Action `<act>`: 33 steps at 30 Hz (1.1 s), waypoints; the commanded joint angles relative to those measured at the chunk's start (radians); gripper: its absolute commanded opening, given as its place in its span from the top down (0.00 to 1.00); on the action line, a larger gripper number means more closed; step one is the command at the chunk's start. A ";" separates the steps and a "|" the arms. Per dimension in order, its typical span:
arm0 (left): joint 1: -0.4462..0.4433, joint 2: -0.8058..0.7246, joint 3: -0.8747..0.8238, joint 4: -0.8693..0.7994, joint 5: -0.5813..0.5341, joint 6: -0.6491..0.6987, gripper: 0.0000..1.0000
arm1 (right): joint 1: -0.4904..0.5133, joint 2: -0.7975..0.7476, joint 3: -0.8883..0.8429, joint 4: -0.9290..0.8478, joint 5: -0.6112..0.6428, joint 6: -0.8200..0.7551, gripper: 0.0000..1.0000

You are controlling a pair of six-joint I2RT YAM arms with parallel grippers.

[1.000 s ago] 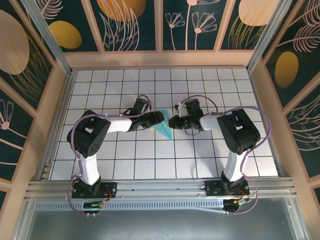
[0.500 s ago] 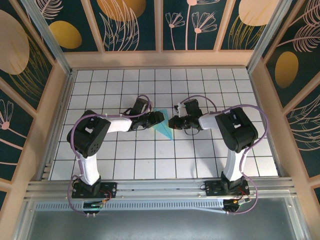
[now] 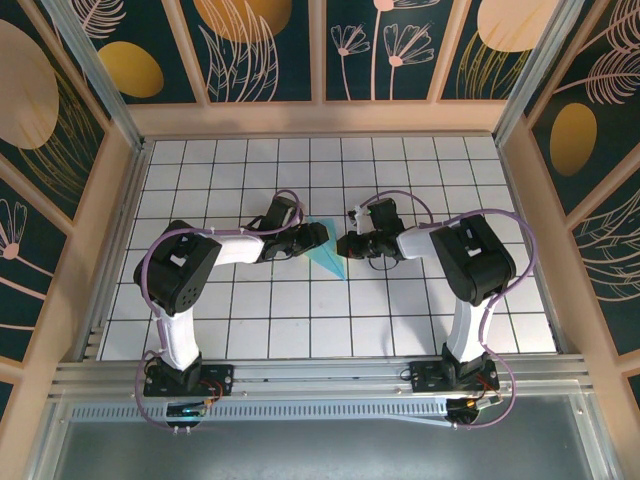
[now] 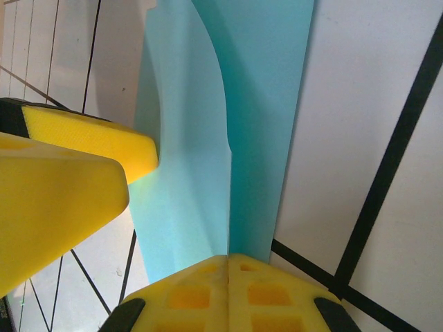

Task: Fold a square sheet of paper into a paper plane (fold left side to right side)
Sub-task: Fourth fold the wing at the center of the table.

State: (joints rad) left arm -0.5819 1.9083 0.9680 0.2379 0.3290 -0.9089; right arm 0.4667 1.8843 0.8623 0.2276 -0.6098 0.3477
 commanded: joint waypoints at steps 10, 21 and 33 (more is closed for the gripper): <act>-0.001 0.024 -0.002 -0.075 -0.039 0.022 0.45 | 0.006 -0.044 -0.026 0.011 -0.026 0.019 1.00; 0.000 0.030 -0.001 -0.075 -0.038 0.022 0.45 | 0.008 -0.067 -0.036 0.024 -0.023 0.029 1.00; 0.000 0.028 -0.001 -0.078 -0.039 0.022 0.45 | 0.006 -0.035 -0.008 -0.016 0.031 0.014 1.00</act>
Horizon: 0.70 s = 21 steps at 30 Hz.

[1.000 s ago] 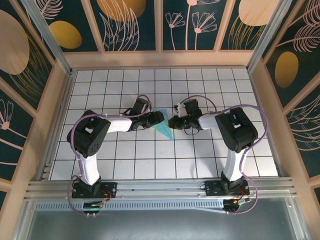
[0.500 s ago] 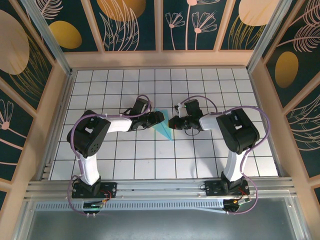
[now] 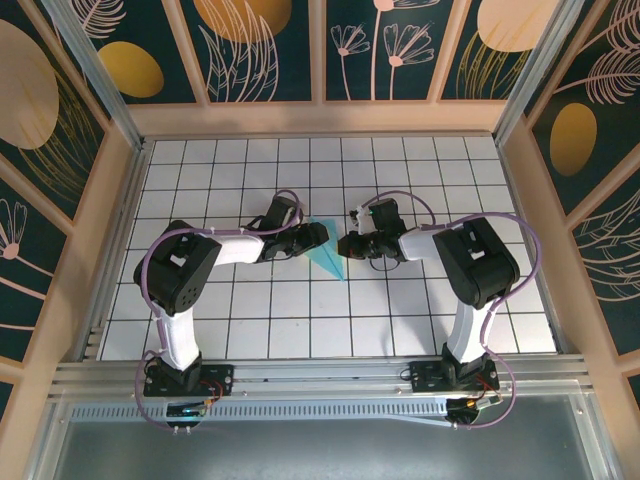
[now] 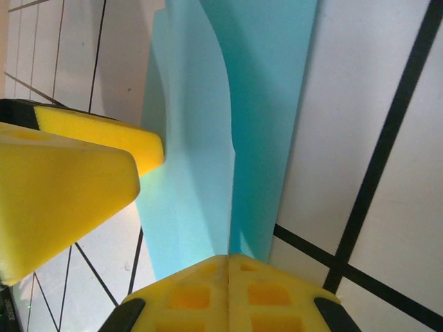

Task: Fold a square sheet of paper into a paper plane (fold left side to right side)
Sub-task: Fourth fold the wing at the center of the table.

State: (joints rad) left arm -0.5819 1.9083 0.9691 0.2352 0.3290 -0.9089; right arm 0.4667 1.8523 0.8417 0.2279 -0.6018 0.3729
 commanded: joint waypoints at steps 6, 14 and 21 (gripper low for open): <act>0.000 0.029 -0.003 -0.076 -0.039 0.022 0.45 | 0.007 0.009 0.017 -0.015 0.023 -0.011 1.00; -0.001 0.021 -0.003 -0.074 -0.039 0.021 0.45 | 0.010 0.035 0.019 -0.019 0.028 -0.012 1.00; -0.001 0.016 -0.003 -0.071 -0.030 0.019 0.44 | 0.015 0.064 0.017 -0.051 0.059 -0.019 1.00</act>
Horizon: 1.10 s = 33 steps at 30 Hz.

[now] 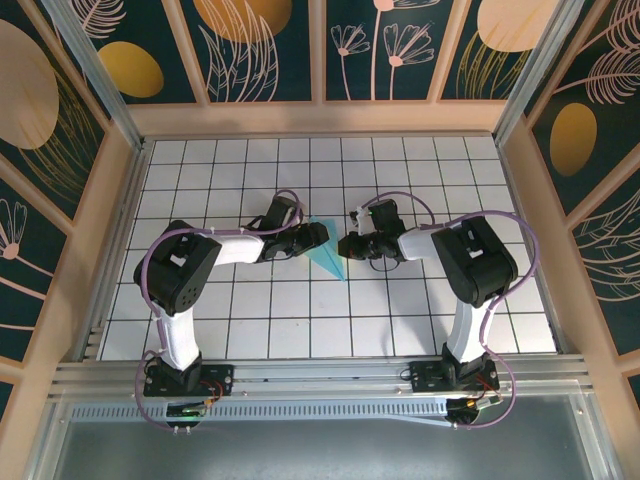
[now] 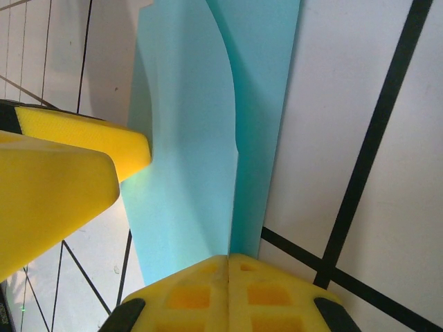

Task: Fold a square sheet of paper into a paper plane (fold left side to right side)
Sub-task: Fourth fold the wing at the center of the table.

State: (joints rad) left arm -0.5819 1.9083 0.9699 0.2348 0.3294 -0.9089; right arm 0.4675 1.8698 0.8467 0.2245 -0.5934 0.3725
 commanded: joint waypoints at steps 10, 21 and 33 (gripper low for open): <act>0.000 -0.056 0.067 -0.131 -0.058 0.057 0.39 | 0.018 0.061 0.012 -0.089 0.084 -0.023 1.00; 0.002 -0.152 0.104 -0.197 -0.137 0.103 0.34 | 0.017 0.077 0.023 -0.116 0.101 -0.027 1.00; 0.012 -0.144 0.068 -0.085 -0.022 0.112 0.79 | 0.025 0.086 0.038 -0.133 0.115 -0.029 1.00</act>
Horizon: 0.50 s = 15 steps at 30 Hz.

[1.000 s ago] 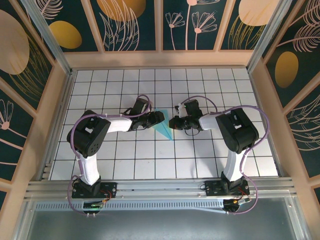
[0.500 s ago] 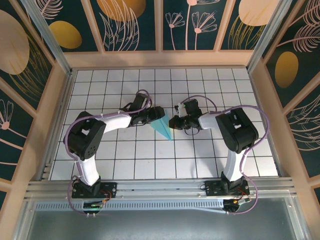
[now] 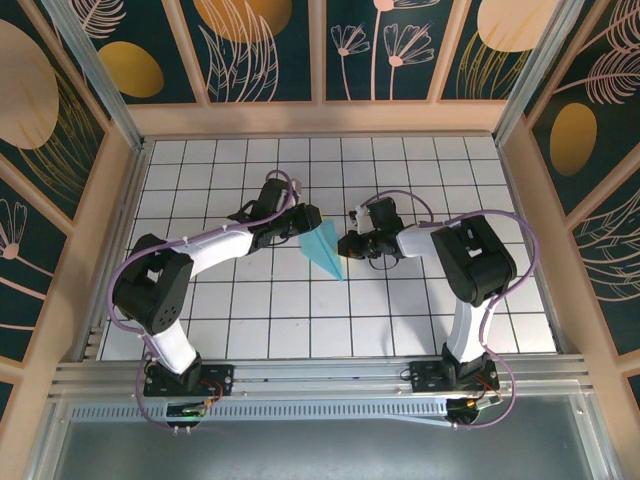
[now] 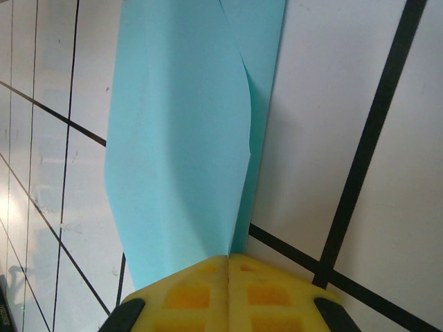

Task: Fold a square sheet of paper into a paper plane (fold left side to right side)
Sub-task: Fourth fold the wing at the center of the table.

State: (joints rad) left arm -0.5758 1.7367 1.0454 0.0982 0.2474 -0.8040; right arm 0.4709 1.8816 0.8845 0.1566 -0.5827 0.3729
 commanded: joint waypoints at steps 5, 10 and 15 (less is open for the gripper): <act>0.007 0.109 0.038 0.073 0.125 0.009 0.94 | 0.025 0.075 0.005 -0.081 0.112 -0.034 1.00; 0.007 0.174 0.071 0.072 0.150 0.016 0.98 | 0.027 0.071 0.004 -0.089 0.119 -0.035 1.00; 0.006 0.225 0.079 0.083 0.179 0.018 0.99 | 0.030 0.071 0.006 -0.093 0.126 -0.035 1.00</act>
State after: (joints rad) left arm -0.5743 1.9347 1.0981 0.1467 0.3866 -0.7963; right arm 0.4759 1.8820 0.8974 0.1299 -0.5686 0.3691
